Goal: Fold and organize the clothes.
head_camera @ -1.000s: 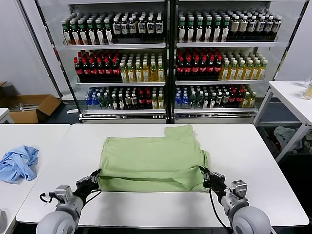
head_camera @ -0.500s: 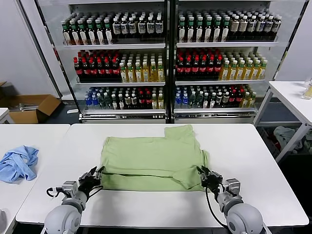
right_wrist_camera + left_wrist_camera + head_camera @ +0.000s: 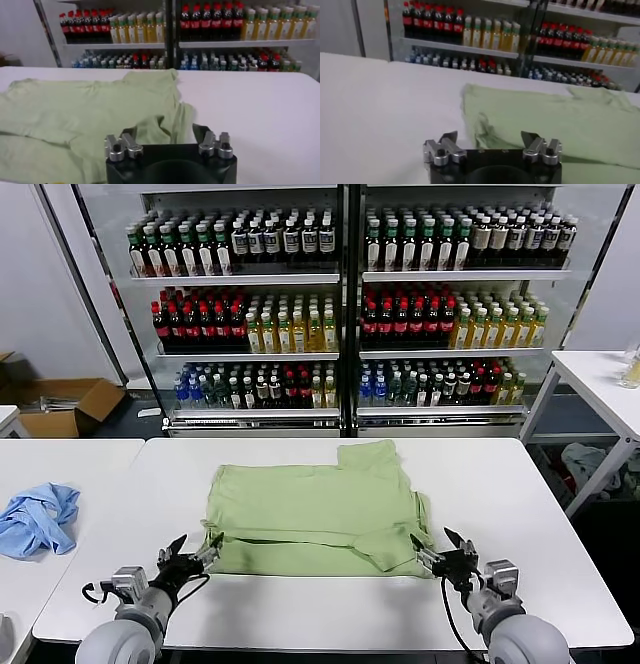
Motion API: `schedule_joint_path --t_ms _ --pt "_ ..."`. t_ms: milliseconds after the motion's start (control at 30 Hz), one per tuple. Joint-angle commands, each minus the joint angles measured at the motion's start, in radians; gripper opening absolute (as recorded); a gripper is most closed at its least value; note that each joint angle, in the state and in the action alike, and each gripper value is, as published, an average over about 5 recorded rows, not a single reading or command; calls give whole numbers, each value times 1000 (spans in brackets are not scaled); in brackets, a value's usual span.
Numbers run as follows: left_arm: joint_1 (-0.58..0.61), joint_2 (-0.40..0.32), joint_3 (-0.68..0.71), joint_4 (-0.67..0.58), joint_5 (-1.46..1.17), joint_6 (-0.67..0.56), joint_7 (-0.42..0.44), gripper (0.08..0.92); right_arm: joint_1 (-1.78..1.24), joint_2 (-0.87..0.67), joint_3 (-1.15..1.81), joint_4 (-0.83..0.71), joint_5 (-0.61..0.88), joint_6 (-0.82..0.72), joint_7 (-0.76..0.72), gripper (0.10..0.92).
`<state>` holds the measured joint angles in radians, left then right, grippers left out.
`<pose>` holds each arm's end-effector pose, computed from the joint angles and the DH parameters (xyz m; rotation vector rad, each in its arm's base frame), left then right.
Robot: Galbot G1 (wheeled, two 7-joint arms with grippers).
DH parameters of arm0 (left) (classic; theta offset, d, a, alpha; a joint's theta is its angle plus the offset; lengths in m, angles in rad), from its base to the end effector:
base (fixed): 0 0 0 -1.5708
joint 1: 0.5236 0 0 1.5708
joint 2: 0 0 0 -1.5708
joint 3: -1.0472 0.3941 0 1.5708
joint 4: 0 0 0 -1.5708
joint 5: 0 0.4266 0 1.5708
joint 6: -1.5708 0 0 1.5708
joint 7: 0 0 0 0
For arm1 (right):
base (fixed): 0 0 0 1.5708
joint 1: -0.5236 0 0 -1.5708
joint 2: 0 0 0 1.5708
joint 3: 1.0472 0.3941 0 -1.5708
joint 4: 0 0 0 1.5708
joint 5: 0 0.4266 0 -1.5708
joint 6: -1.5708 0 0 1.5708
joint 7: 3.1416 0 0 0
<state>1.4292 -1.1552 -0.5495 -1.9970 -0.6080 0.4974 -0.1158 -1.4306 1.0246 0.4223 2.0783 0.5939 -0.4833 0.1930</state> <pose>0.2876 0.0971 -0.3258 -0.1141 -2.6342 0.1951 0.2770 -0.0648 -0.3049 0.2336 -2.6473 -0.0105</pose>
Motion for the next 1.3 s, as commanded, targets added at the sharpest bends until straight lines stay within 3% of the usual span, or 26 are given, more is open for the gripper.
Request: schedule_joint_path --t_ms 33,233,900,1067,1300 --pt "46 -6 15 -22 16 47 -25 821 -63 -2 19 11 0 1 12 822" --pt "46 6 17 13 109 79 -71 758 -43 27 -17 -11 3 -5 36 715" --pt "28 -2 28 25 138 79 -57 195 -13 31 -51 -44 4 -2 25 157" --pt "76 -2 15 -45 132 78 -49 92 -56 14 -12 14 15 -6 16 122" --pt "284 48 -49 -225 152 46 -41 83 -226 -26 84 182 32 -21 5 122"
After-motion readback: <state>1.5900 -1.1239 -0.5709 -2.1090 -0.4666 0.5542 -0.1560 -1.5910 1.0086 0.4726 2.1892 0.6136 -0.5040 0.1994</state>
